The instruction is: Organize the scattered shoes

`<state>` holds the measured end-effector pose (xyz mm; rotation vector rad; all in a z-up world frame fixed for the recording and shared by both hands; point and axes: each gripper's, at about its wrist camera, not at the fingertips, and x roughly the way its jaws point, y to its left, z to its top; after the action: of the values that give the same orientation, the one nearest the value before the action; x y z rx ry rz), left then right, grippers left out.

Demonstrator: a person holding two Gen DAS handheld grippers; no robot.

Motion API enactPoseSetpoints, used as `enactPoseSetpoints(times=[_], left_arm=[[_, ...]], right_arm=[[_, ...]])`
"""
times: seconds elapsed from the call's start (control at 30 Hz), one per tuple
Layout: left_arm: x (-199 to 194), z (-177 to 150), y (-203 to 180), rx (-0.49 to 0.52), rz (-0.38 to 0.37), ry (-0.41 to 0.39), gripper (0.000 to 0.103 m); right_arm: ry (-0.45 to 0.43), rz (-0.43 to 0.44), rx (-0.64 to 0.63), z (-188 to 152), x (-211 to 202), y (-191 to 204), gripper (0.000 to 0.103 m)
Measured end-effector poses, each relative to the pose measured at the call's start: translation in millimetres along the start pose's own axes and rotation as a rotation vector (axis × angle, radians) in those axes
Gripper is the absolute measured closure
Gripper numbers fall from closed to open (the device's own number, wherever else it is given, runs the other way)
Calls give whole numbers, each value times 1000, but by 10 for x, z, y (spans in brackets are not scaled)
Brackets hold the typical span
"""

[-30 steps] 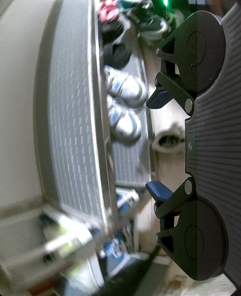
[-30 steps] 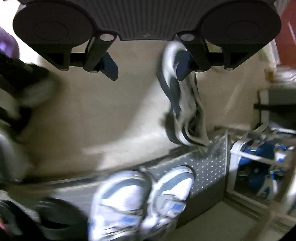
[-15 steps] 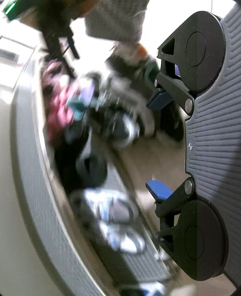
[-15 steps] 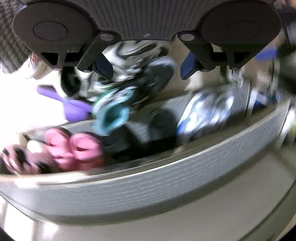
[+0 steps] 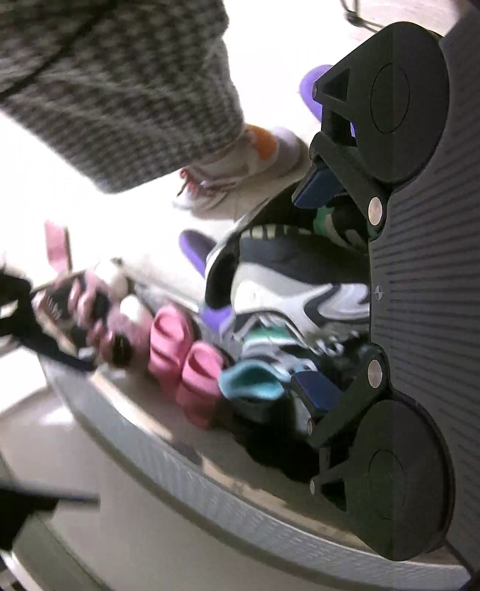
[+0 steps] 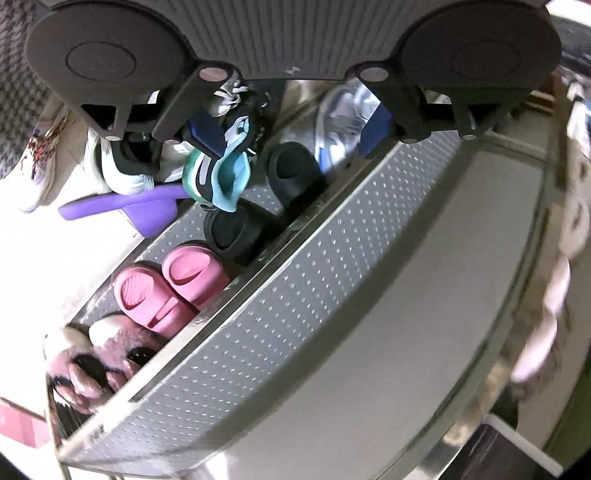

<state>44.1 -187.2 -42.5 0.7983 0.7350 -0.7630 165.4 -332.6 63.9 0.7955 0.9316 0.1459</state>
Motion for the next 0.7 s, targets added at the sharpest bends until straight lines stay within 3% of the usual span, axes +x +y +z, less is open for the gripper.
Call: enactPoseSetpoints(times=[0.23,0.5,0.6,0.7], left_arm=[[420,136,-73,42,-30,70,5],[922,241,-14,30,-43,174,6],[1038,260,-32,68,-53,189,19],[1011,243,3,60,-68,181,21]], right_arm=[[-20,38,93,164,-187,-235,20],[-10,75,107,209,-208,-196,20],[-9,78,105,213,-195,-183,19],[-3,78,105,208,-167,-170,19]])
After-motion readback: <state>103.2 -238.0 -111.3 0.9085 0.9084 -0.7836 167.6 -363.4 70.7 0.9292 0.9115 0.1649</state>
